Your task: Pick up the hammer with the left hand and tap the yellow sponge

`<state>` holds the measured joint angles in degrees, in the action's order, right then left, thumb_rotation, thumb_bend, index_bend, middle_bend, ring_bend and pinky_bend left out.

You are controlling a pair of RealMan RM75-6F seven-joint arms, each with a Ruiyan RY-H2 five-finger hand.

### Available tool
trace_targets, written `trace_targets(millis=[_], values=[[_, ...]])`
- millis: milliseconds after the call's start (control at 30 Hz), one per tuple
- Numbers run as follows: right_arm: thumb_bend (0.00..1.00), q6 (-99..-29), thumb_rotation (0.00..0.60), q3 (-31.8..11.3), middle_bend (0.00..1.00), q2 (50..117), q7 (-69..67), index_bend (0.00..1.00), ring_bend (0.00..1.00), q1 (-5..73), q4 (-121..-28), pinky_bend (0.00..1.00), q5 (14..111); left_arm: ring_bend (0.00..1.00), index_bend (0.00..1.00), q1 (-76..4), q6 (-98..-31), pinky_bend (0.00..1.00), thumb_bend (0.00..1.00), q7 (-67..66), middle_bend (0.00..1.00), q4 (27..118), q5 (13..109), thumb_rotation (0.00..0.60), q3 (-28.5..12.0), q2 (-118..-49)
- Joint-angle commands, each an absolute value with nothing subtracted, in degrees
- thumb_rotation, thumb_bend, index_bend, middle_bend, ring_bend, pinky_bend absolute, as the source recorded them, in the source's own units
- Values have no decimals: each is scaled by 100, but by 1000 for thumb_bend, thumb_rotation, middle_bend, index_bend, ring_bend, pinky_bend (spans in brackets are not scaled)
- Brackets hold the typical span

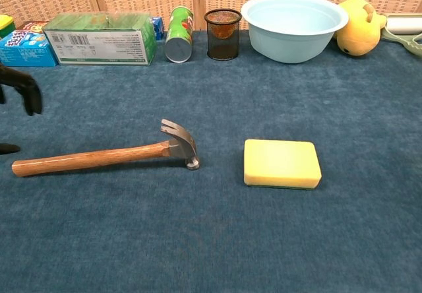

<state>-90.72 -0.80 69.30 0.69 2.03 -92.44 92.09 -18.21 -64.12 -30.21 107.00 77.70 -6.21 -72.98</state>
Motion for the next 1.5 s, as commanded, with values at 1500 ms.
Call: trace_targets(millis=[1500], values=[[219, -9297, 600, -164, 413, 6751, -272, 457, 327, -80, -9085, 268, 9082, 251, 397, -3377, -5905, 340, 375, -3961, 405, 9737, 5569, 600, -588, -9222]])
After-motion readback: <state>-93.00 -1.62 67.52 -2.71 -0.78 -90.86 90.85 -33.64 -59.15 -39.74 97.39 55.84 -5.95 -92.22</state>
